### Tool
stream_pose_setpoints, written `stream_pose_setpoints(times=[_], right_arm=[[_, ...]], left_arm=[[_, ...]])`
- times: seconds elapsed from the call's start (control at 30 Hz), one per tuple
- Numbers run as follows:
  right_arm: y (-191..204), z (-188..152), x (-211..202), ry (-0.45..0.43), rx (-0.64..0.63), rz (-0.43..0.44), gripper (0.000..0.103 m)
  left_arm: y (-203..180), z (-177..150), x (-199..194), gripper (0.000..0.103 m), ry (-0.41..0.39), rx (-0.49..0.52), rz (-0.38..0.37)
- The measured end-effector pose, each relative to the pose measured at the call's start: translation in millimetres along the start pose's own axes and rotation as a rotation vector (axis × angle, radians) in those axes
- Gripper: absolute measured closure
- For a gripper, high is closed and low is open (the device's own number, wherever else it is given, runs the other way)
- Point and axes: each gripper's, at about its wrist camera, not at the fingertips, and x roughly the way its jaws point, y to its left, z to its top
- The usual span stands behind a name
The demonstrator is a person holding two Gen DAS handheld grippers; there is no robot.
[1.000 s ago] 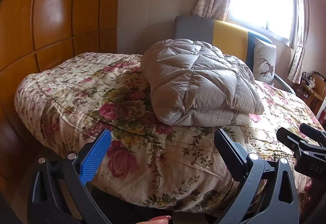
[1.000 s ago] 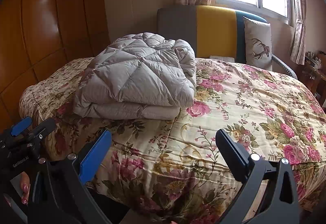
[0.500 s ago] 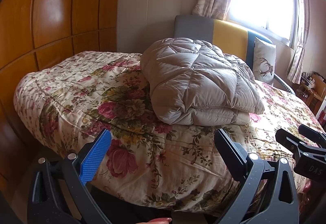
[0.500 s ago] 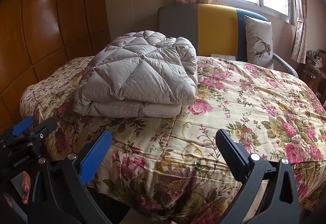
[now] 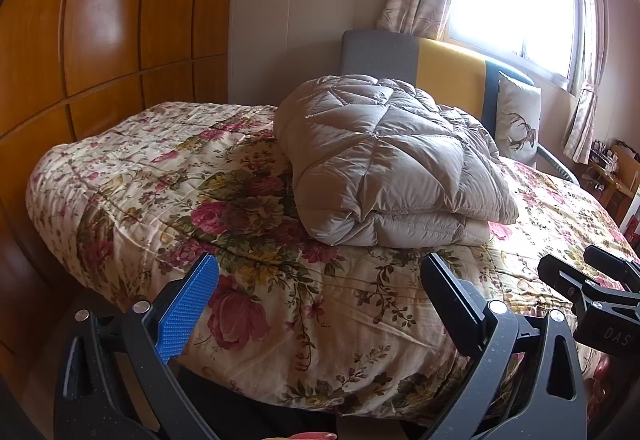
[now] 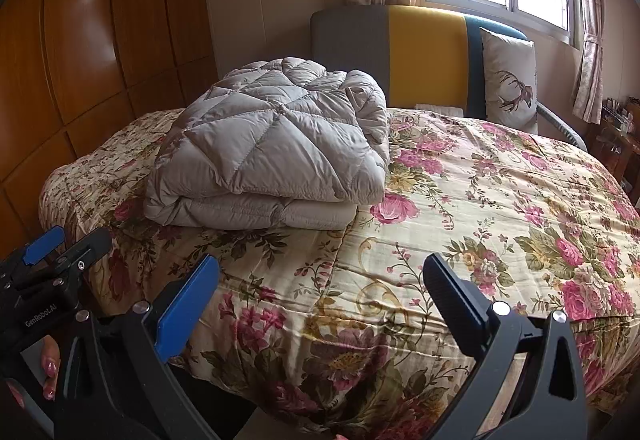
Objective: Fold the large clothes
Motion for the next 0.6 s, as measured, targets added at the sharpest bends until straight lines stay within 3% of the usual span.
stream_pose_setpoints(times=[0.6], right_arm=[[1.0, -0.3, 1.6, 0.014, 0.002, 0.004, 0.002]], left_arm=[[-2.4, -0.7, -1.9, 0.003, -0.005, 0.005, -0.007]])
